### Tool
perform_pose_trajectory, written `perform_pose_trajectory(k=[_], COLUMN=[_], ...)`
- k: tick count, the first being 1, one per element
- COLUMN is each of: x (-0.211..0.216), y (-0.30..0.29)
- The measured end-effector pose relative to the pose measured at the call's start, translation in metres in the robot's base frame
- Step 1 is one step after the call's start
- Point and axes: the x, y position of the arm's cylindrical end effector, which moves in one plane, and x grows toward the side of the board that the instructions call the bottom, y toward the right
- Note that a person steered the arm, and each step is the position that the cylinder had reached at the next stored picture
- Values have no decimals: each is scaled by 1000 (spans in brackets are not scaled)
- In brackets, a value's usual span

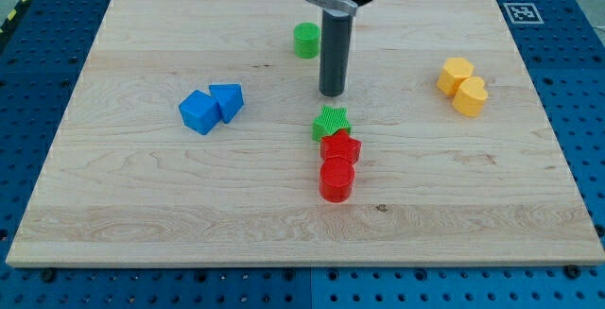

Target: Move the green circle left a bit

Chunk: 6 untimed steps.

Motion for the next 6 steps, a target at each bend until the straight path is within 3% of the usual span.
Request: perform_pose_trajectory(k=[1,2,3,5,6], x=[-35,-112,-150,-94,-89], y=[-55,-104,-81,-47,-34])
